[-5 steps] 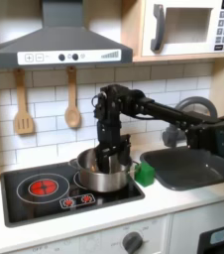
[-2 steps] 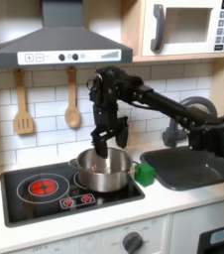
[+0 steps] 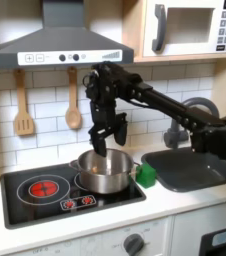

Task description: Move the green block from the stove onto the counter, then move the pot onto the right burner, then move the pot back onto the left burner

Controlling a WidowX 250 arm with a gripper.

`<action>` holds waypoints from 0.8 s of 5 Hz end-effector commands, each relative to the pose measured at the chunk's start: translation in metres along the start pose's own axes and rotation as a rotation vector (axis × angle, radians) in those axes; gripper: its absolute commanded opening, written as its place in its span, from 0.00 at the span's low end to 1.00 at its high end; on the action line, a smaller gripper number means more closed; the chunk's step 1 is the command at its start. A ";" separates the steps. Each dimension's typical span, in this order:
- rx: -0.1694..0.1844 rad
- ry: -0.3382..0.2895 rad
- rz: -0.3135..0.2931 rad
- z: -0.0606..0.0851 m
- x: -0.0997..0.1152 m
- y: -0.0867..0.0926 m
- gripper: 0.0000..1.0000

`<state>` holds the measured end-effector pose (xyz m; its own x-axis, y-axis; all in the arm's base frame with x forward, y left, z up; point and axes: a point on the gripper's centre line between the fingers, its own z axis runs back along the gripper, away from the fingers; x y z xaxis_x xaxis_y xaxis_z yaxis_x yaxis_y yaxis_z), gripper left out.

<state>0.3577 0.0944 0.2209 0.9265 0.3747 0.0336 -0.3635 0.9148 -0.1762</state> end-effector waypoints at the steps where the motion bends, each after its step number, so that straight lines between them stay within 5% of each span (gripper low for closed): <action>1: 0.013 -0.015 0.051 0.008 0.004 0.031 1.00; 4: 0.037 -0.036 0.151 0.019 0.013 0.091 1.00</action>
<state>0.3351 0.1844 0.2244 0.8590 0.5099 0.0469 -0.4990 0.8542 -0.1464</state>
